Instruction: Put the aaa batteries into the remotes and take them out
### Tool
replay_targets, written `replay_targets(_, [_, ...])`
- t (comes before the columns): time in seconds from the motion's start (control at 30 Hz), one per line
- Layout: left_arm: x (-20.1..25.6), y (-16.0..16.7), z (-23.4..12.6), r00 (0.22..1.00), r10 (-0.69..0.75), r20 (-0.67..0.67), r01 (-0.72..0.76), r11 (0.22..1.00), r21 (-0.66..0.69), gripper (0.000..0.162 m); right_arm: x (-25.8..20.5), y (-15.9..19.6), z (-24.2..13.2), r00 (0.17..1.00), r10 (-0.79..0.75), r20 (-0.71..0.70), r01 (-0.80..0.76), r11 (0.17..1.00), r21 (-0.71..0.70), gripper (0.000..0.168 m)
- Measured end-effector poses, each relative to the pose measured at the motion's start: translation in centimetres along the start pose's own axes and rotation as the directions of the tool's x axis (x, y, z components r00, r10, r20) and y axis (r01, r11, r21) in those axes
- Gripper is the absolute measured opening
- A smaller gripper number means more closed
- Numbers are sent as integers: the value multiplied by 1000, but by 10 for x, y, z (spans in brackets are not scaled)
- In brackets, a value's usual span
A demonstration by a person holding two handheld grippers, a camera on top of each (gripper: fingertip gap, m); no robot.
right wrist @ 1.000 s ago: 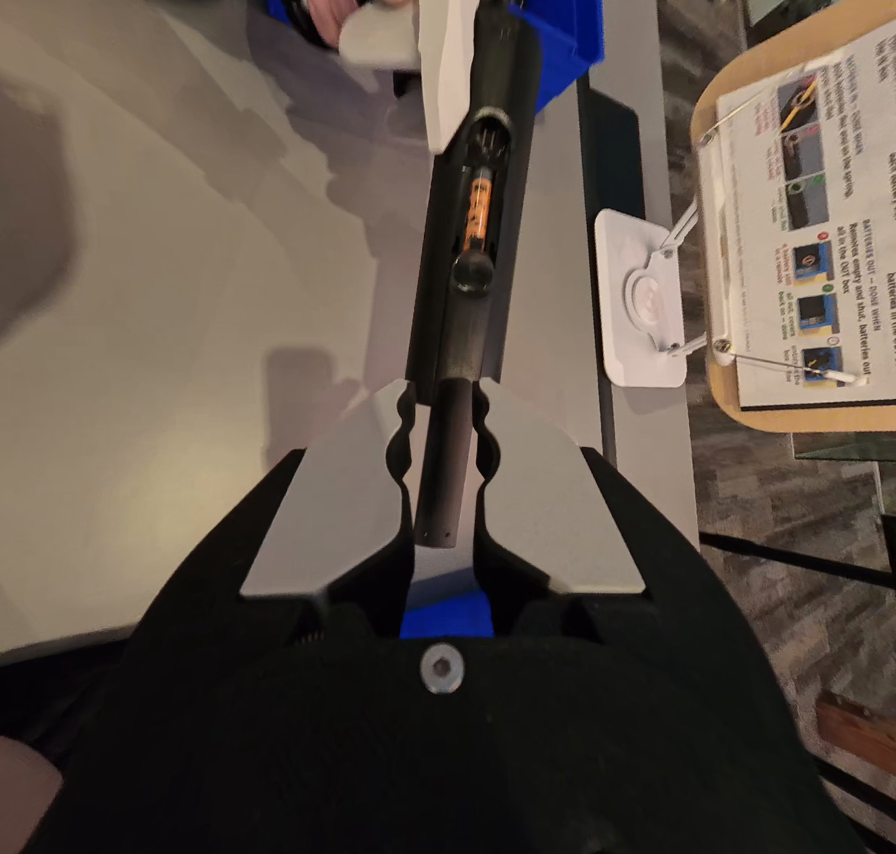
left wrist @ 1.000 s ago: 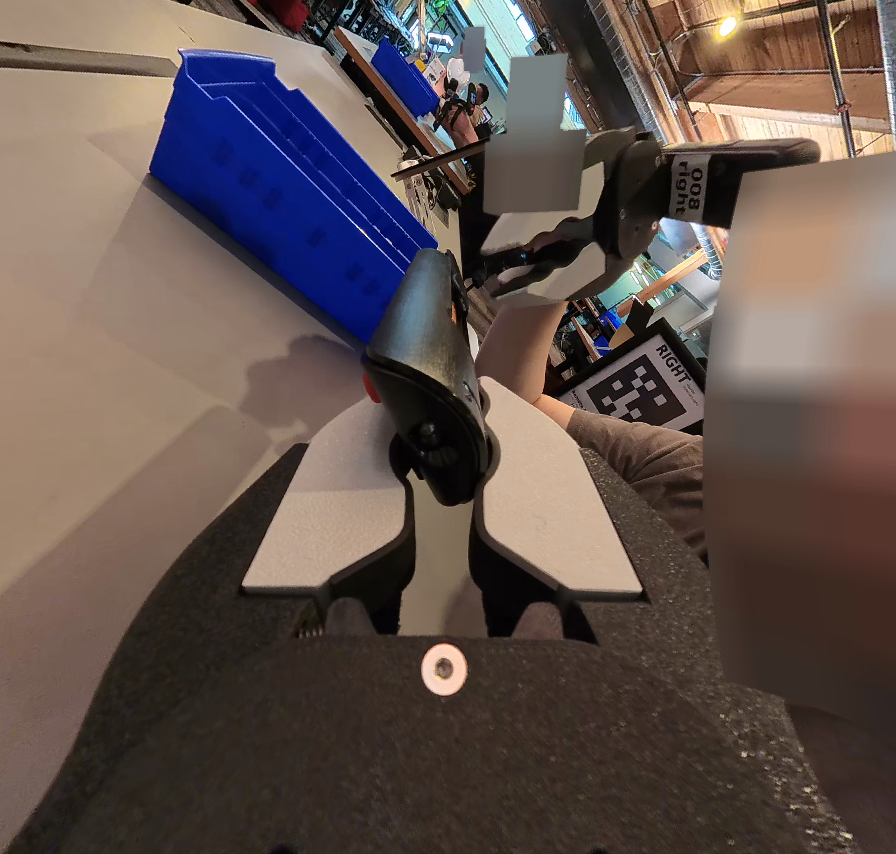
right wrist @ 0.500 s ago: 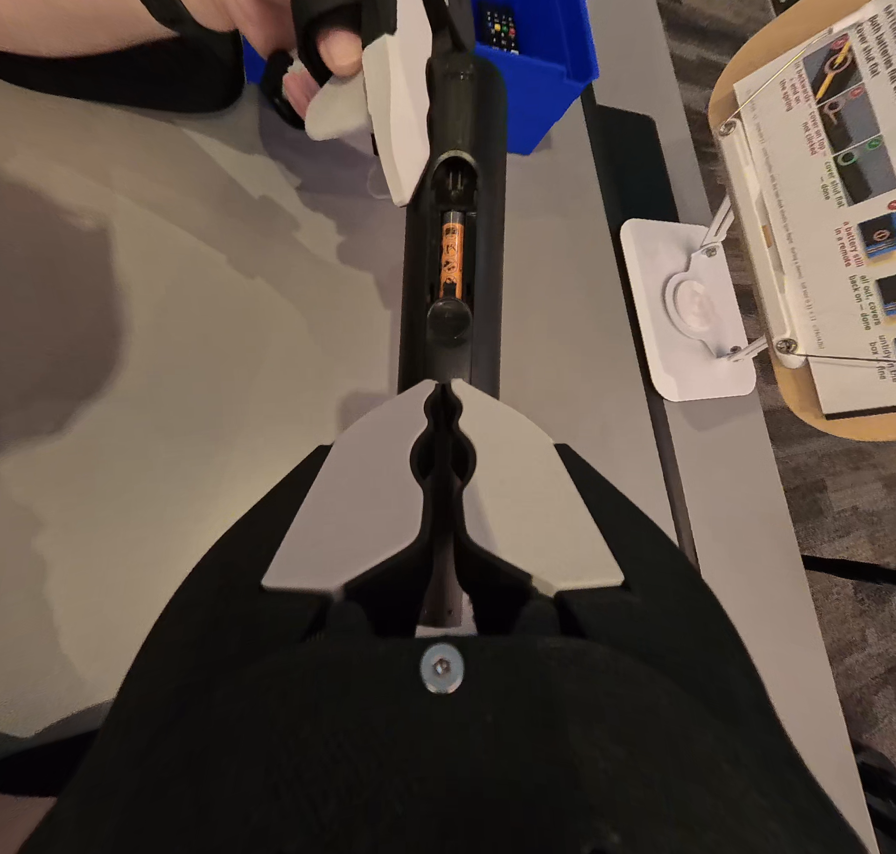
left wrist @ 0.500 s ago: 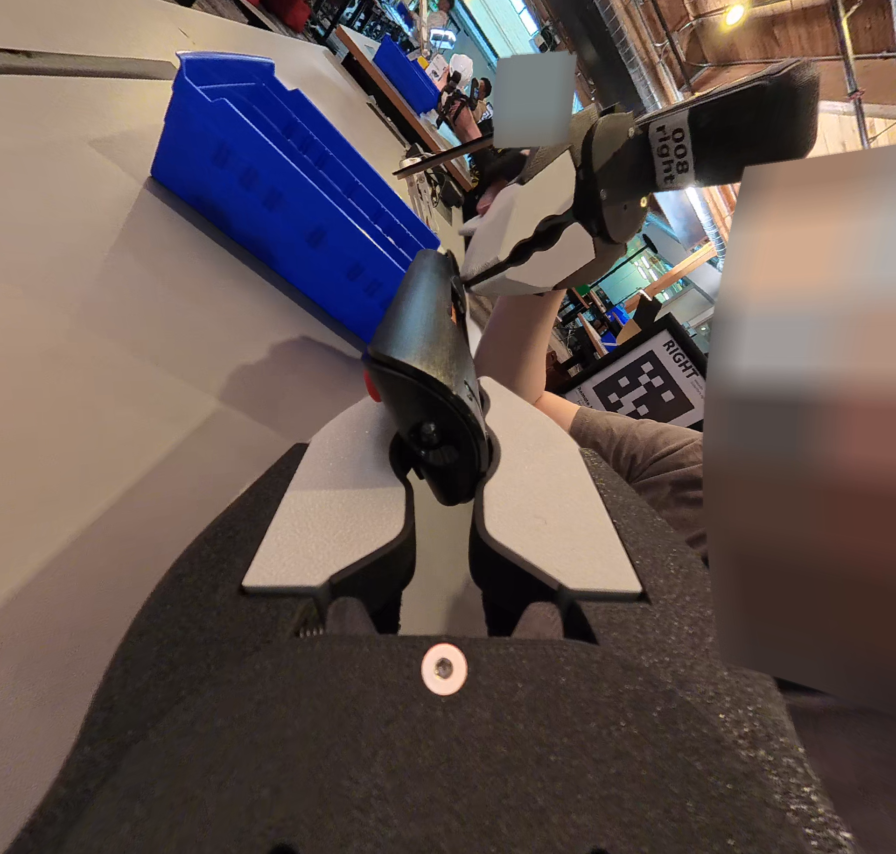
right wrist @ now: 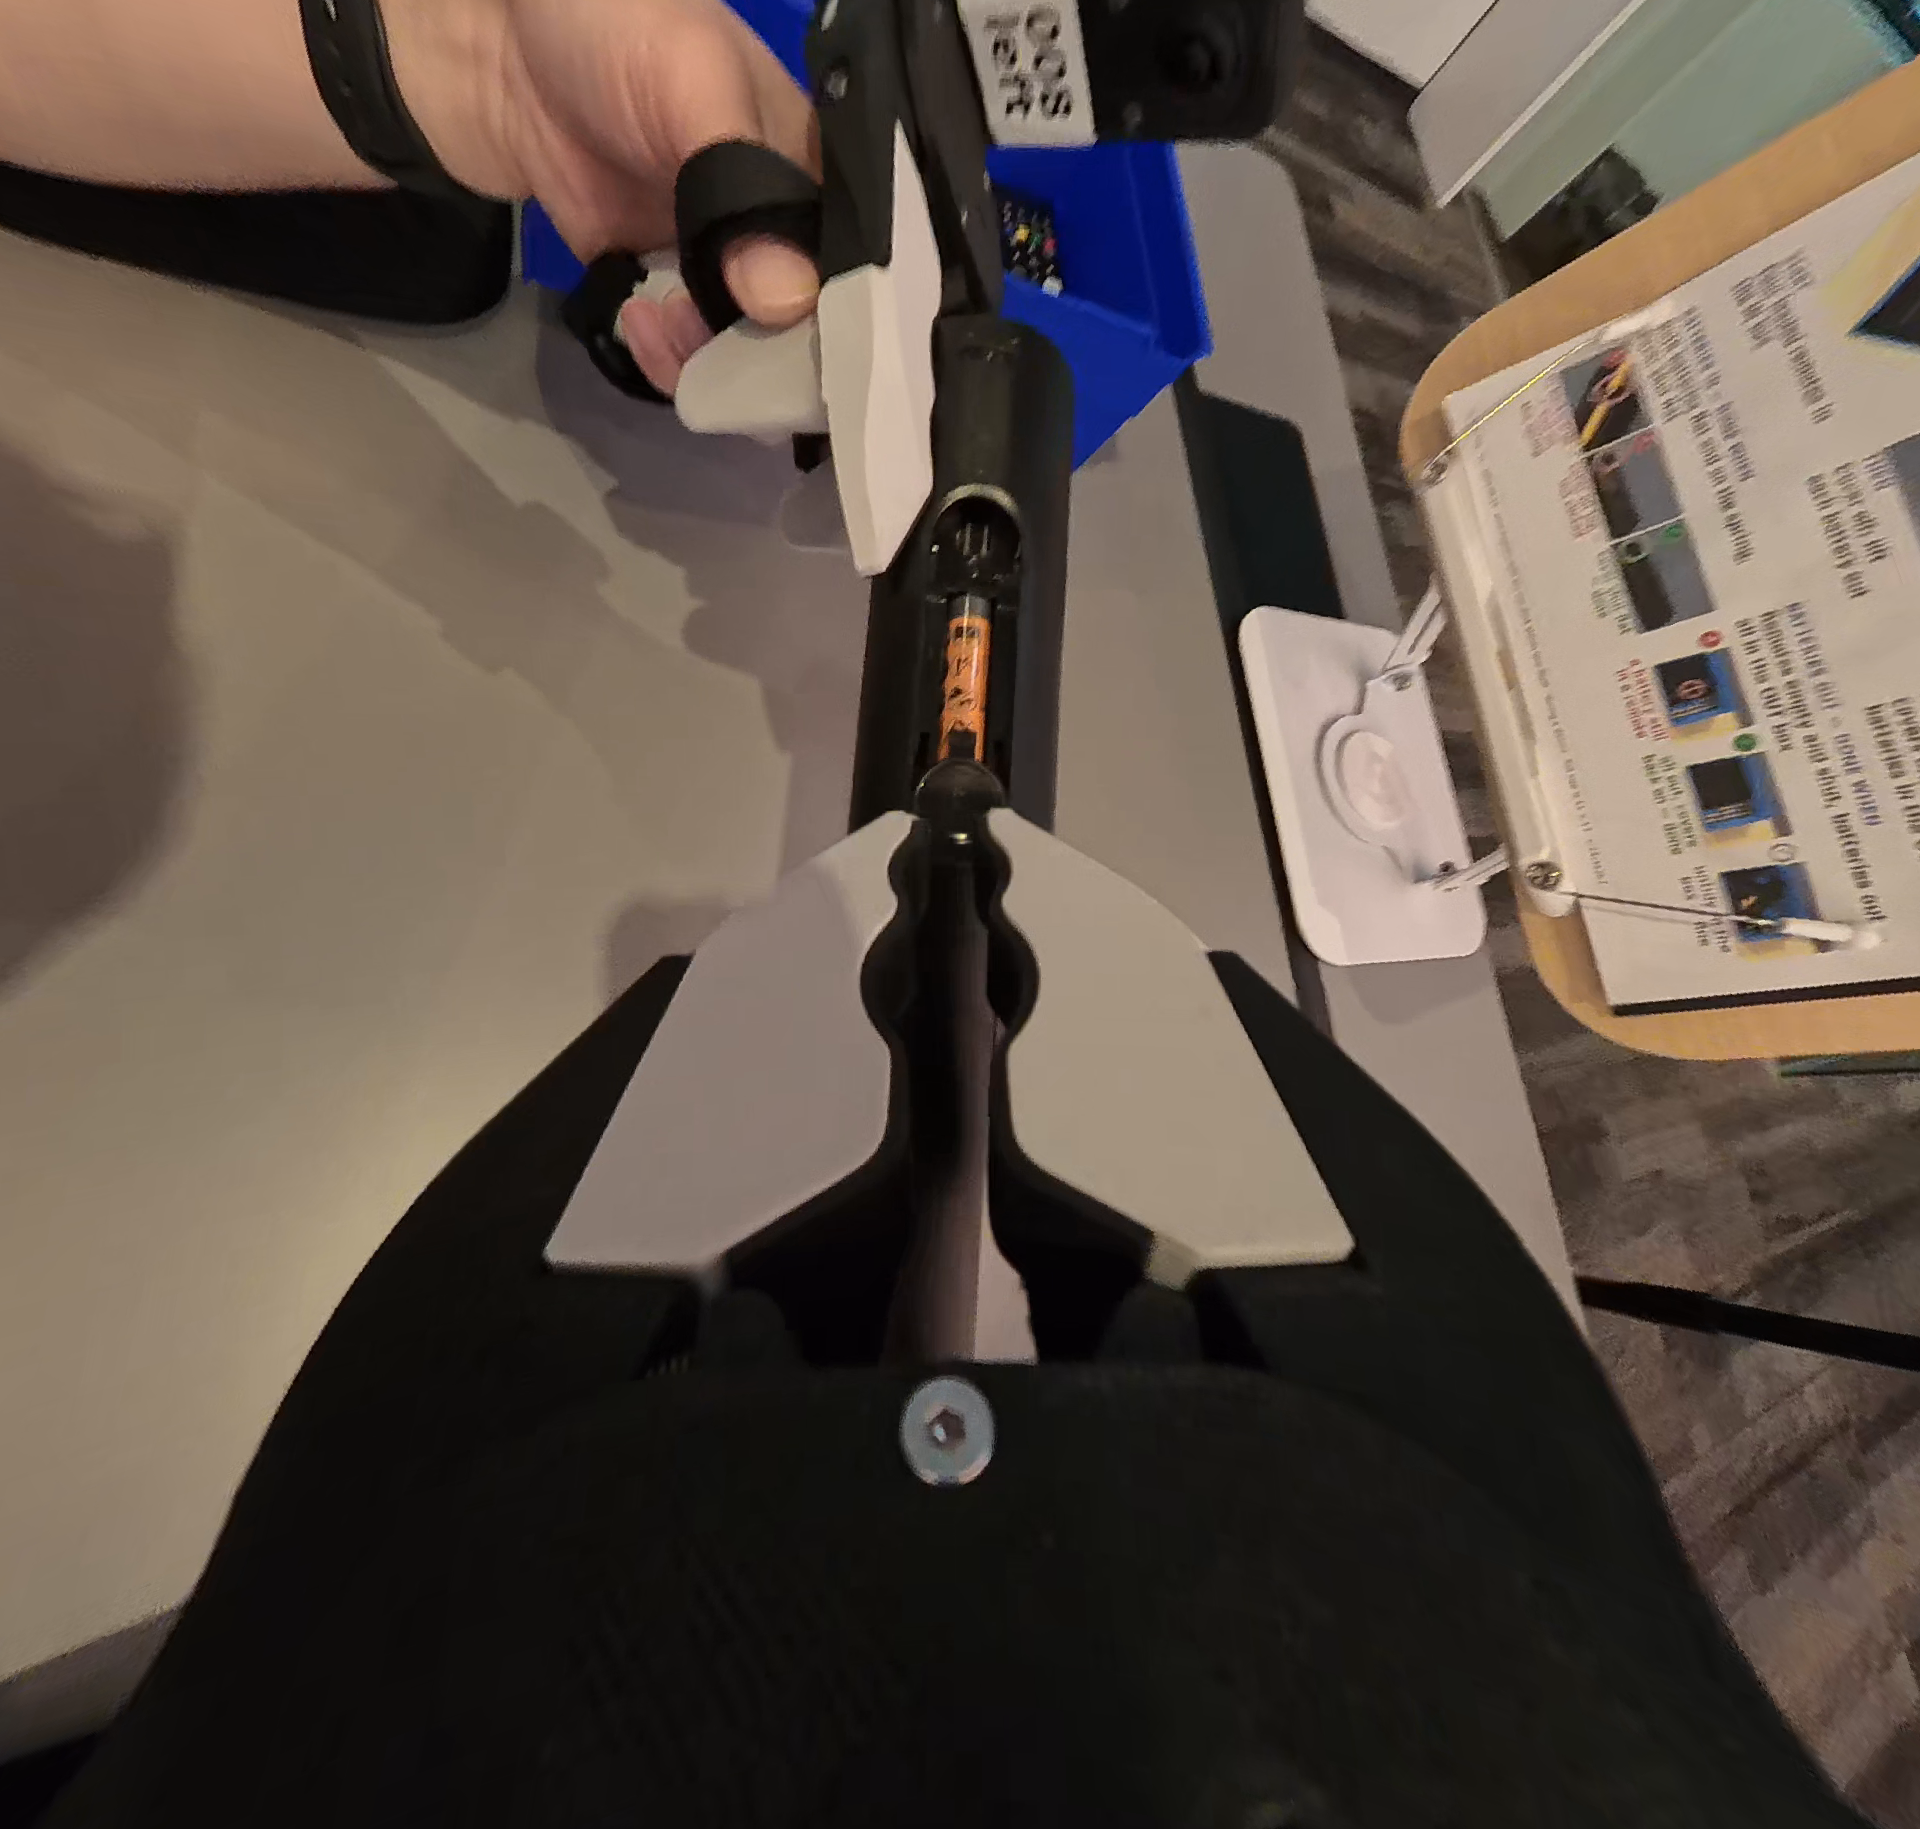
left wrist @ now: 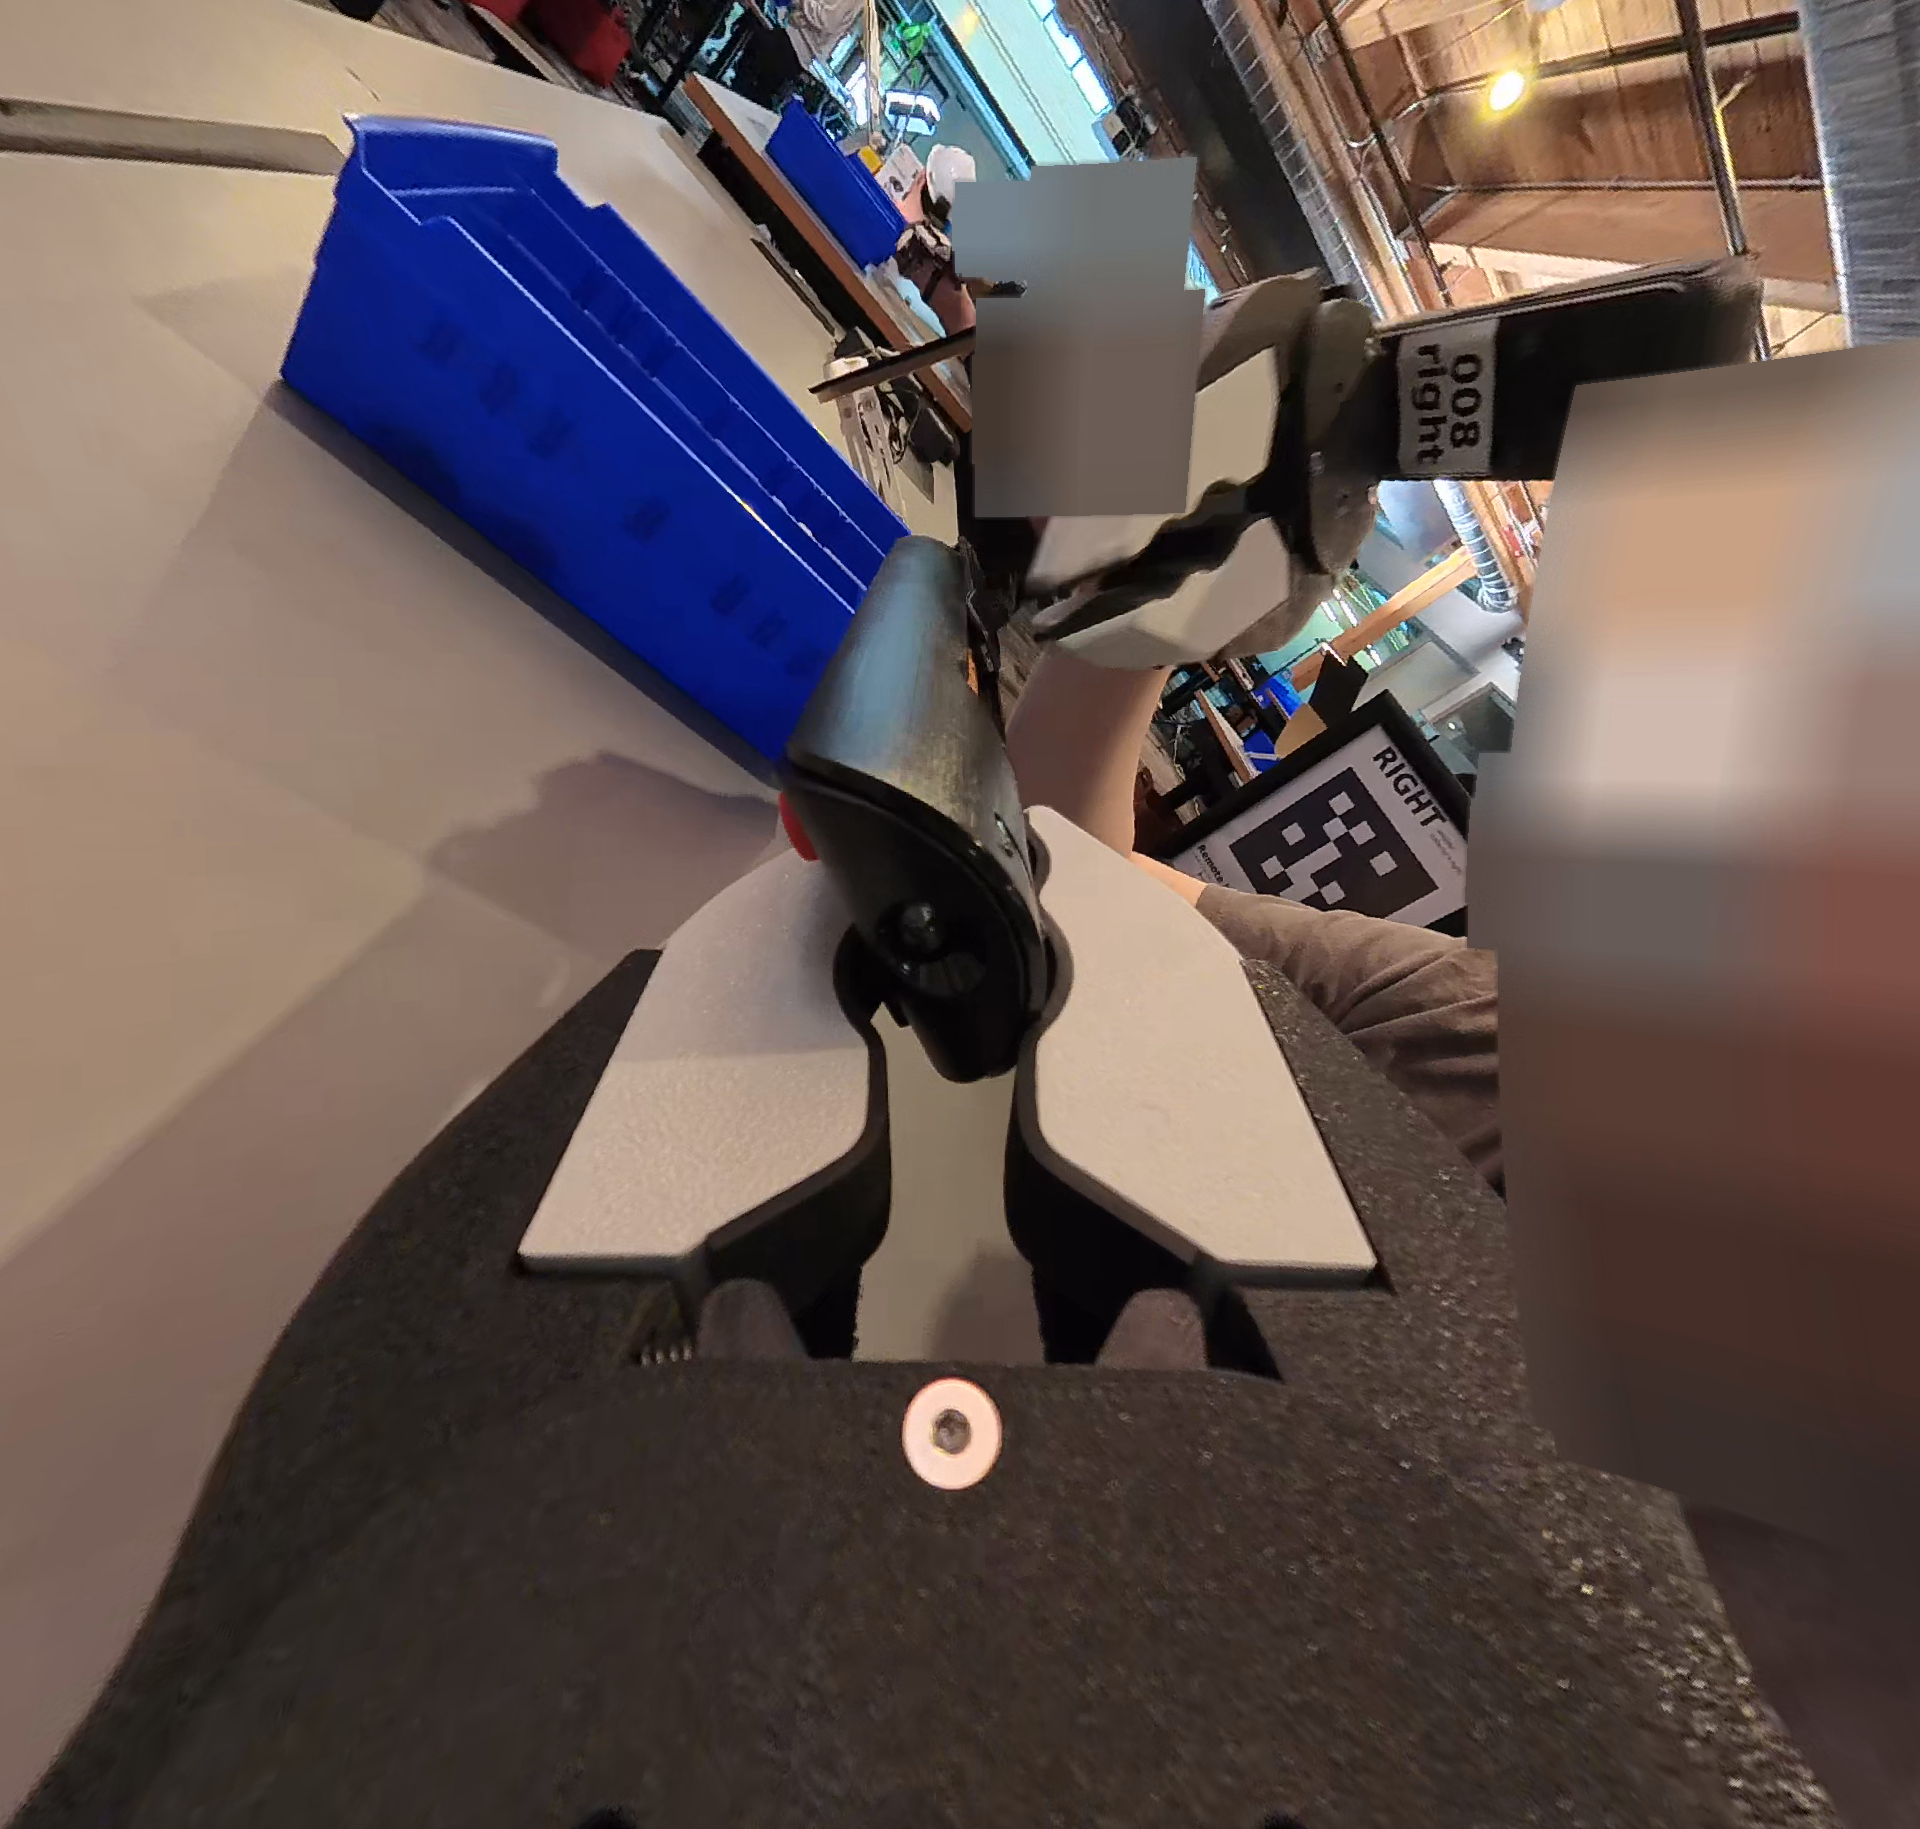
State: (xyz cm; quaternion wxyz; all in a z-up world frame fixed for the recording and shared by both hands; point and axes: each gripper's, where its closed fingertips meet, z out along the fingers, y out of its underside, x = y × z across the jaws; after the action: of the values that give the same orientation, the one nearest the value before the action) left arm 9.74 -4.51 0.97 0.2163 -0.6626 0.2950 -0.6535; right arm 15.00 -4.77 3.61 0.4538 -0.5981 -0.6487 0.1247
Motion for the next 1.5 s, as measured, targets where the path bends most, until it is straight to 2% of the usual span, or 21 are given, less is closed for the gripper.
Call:
replay_targets(0.13, [-1,-7,-8,1000,-6,5,6,999,39,21,12,-13,-31,998,22,-62,-15,993,114,23])
replay_targets(0.23, [1,-19,-21,1000,-8,8,8,995,98,21,30,-8,-59,990,54,-129,-30,983,181,26])
replay_targets(0.33, [3,-30,-36,1000,3,25,-6,989,149,21,49,19,-73,973,120,-197,-99,989,113,21])
replay_targets(0.4, [6,-33,-43,1000,12,28,-16,987,162,21,55,39,-72,967,137,-217,-133,991,33,8])
replay_targets(0.5, [8,-36,-47,999,20,29,-25,985,170,21,55,54,-60,970,143,-196,-153,988,-37,1])
replay_targets(0.67, [7,-34,-45,999,23,37,-29,987,156,21,50,57,-44,979,112,-171,-129,988,-89,1])
replay_targets(0.93, [4,-30,-41,999,20,44,-26,990,137,21,48,54,-46,980,103,-171,-119,989,-86,1])
replay_targets(1.07, [4,-30,-40,999,20,45,-26,990,135,21,47,61,-46,981,96,-171,-120,984,-132,1])
replay_targets(1.5, [6,-30,-39,999,22,37,-27,991,133,21,45,55,-45,982,100,-161,-118,988,-104,1])
